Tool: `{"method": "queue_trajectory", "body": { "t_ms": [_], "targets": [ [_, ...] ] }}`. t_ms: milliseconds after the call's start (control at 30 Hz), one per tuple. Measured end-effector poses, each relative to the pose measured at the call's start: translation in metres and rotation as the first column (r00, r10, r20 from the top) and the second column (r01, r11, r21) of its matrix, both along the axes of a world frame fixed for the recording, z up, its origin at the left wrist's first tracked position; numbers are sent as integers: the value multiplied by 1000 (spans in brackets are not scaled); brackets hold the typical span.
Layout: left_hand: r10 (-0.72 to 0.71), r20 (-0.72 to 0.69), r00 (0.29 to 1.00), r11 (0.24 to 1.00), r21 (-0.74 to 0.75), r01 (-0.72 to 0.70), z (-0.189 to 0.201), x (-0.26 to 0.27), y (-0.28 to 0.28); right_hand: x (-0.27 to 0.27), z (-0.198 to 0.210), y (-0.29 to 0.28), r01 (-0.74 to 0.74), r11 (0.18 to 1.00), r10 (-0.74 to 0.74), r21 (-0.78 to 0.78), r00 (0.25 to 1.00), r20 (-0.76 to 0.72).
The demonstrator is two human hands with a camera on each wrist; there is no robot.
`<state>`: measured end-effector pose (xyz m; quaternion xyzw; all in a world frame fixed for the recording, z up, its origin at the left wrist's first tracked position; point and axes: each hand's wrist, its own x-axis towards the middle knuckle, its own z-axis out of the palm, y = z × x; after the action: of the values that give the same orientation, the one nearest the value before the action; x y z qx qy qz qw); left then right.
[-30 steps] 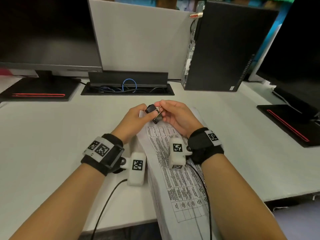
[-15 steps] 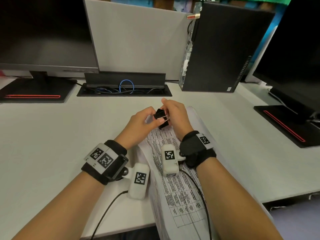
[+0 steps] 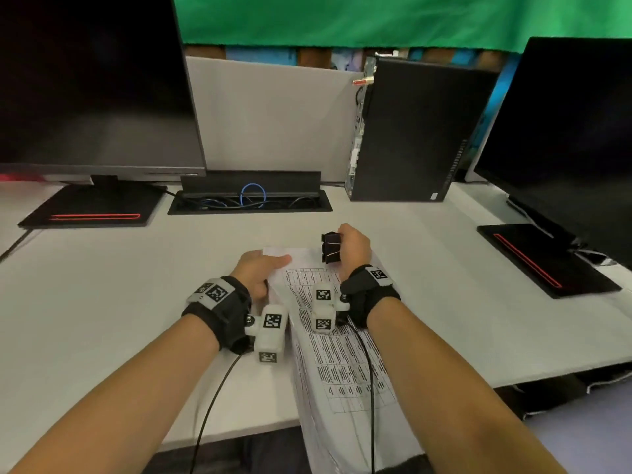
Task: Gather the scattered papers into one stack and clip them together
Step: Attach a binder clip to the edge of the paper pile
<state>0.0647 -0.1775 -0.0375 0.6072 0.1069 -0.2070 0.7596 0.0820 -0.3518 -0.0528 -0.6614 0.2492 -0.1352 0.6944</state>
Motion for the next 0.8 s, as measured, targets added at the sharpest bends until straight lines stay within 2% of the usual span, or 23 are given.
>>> {"method": "queue_trajectory", "body": {
  "t_ms": [67, 100, 133, 200, 233, 300, 333, 400, 500, 633, 733, 800],
  "targets": [
    [17, 181, 983, 997, 76, -31, 14, -9, -2, -11, 21, -2, 44, 973, -34, -228, 998, 50],
    [0, 292, 957, 992, 122, -37, 24, -14, -3, -17, 36, -4, 132, 930, -78, -342, 983, 169],
    [-28, 413, 910, 984, 172, -48, 36, -19, -3, -26, 54, -6, 245, 857, -87, -453, 936, 341],
    [-115, 652, 749, 957, 275, -92, 62, -34, -2, -51, 97, -7, 463, 650, 45, -603, 768, 639],
    [-157, 749, 643, 946, 302, -120, 77, -44, -2, -65, 120, -7, 545, 550, 165, -633, 672, 722],
    [-189, 869, 458, 942, 293, -166, 103, -67, -2, -92, 161, -7, 678, 380, 362, -629, 517, 776],
    [-185, 902, 389, 946, 270, -178, 114, -77, -1, -104, 177, -8, 724, 307, 425, -618, 477, 770],
    [-169, 950, 264, 955, 224, -197, 133, -93, 0, -123, 200, -8, 783, 188, 499, -592, 443, 745],
    [-161, 979, 121, 957, 185, -223, 155, -110, 3, -142, 221, -9, 834, 123, 541, -538, 398, 741],
    [-164, 984, 64, 960, 174, -217, 174, -126, 6, -163, 244, -9, 880, 74, 618, -469, 329, 714],
    [-211, 978, -2, 950, 204, -238, 185, -135, 9, -177, 257, -7, 877, 43, 671, -478, 329, 664],
    [-241, 970, -37, 944, 226, -240, 190, -140, 8, -181, 264, -4, 864, 53, 697, -500, 327, 638]
  ]
}}
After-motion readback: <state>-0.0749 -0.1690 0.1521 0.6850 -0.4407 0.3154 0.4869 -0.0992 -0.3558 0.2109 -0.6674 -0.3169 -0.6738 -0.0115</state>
